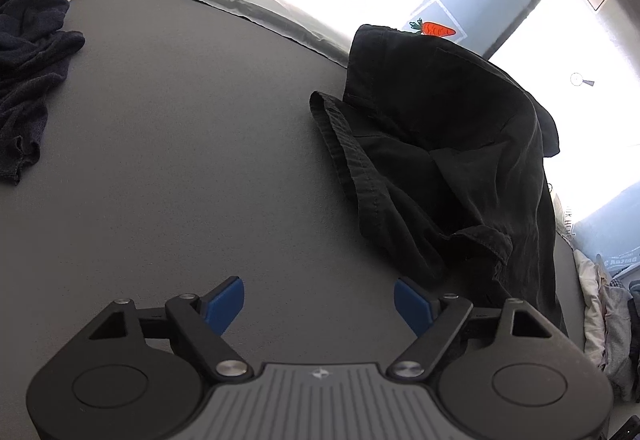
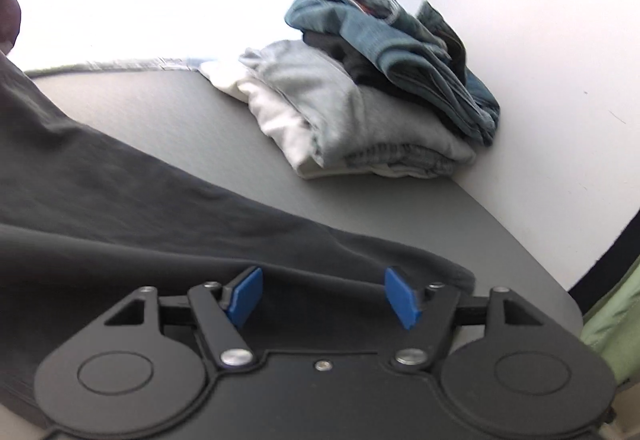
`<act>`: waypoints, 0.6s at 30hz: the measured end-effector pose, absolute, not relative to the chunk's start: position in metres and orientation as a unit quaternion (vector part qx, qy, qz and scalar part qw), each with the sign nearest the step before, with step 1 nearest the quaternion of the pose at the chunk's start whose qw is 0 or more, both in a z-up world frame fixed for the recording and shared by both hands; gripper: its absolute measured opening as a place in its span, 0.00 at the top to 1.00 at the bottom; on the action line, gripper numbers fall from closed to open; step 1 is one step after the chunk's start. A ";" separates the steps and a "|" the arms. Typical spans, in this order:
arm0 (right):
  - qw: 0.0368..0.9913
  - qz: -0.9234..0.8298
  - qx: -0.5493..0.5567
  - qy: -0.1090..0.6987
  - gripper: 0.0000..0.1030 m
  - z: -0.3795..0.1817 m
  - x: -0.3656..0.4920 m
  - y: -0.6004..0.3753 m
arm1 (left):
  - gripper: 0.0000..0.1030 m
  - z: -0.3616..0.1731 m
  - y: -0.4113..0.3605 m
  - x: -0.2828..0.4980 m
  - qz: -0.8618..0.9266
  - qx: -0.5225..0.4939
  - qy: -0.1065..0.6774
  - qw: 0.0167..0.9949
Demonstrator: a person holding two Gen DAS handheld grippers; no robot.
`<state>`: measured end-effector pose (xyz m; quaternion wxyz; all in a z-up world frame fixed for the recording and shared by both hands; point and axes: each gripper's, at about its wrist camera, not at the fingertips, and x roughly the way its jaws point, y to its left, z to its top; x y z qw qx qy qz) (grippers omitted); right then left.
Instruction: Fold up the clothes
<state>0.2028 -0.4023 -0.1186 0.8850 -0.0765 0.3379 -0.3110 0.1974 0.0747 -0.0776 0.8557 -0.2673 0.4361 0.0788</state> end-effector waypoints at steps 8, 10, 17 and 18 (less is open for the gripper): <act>0.942 -0.105 -0.033 0.317 0.23 -0.088 0.233 -0.306 | 0.29 -0.093 0.072 0.232 0.065 -0.278 0.444 0.849; 0.945 -0.057 -0.059 0.316 0.22 -0.090 0.242 -0.273 | 0.29 -0.097 0.073 0.234 0.065 -0.275 0.451 0.847; 0.944 0.093 -0.187 0.257 0.21 -0.095 0.253 -0.162 | 0.29 -0.108 0.093 0.224 0.084 -0.293 0.461 0.833; 0.941 0.109 -0.205 0.247 0.21 -0.097 0.254 -0.152 | 0.29 -0.109 0.097 0.222 0.088 -0.295 0.461 0.832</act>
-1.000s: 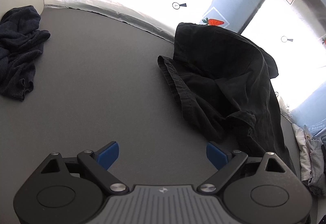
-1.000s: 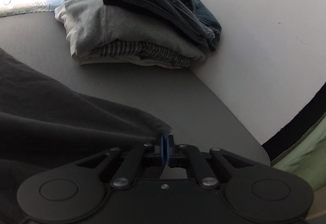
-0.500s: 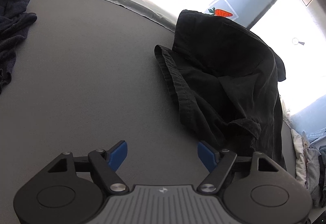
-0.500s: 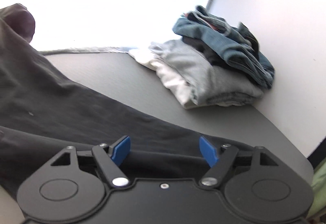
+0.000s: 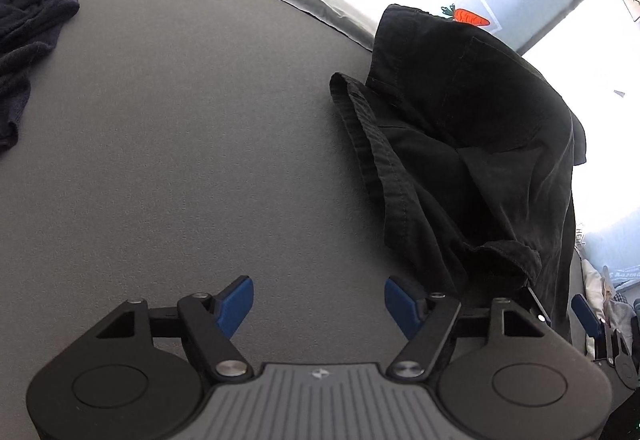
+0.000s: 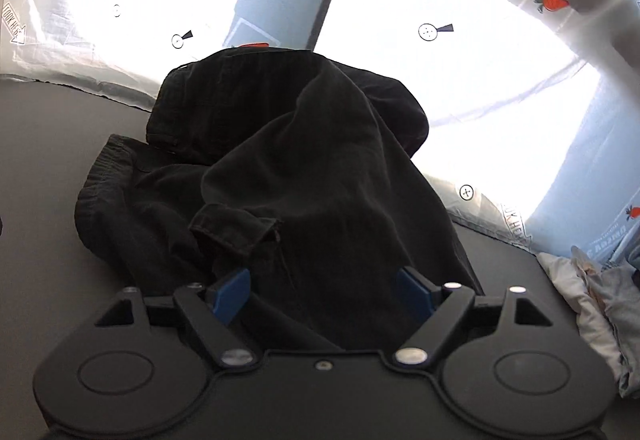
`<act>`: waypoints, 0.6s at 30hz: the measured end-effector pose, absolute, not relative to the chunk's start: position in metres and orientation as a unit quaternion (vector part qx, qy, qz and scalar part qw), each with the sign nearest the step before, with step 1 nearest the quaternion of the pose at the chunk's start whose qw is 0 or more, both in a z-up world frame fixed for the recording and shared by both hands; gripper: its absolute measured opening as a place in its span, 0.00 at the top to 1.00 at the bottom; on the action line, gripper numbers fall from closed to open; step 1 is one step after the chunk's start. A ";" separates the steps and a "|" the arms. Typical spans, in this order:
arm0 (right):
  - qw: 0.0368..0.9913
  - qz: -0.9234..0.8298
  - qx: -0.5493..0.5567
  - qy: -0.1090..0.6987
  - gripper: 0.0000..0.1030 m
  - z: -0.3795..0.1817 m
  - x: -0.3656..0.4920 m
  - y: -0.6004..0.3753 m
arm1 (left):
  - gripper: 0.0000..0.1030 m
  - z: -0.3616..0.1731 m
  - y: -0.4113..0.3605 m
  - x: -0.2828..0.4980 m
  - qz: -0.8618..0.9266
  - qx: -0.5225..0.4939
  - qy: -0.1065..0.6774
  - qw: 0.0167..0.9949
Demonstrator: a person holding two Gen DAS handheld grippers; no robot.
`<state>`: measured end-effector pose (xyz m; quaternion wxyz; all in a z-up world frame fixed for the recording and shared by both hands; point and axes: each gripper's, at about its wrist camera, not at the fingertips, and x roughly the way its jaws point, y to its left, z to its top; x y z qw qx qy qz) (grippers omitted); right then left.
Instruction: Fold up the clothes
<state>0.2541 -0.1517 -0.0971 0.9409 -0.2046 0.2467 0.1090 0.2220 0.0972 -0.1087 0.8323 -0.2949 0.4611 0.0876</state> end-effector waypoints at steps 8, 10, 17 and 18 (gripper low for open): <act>0.886 0.119 -0.387 0.225 0.22 -0.138 0.285 -0.080 | 0.29 -0.108 0.122 0.212 0.107 -0.310 0.456 0.827; 0.880 0.098 -0.401 0.234 0.30 -0.143 0.300 -0.079 | 0.29 -0.106 0.123 0.210 0.106 -0.309 0.452 0.830; 0.927 0.120 -0.253 0.250 0.81 -0.082 0.297 -0.131 | 0.29 -0.093 0.119 0.204 0.084 -0.309 0.430 0.844; 0.932 0.130 -0.222 0.254 0.81 -0.068 0.294 -0.143 | 0.29 -0.092 0.116 0.203 0.077 -0.314 0.426 0.845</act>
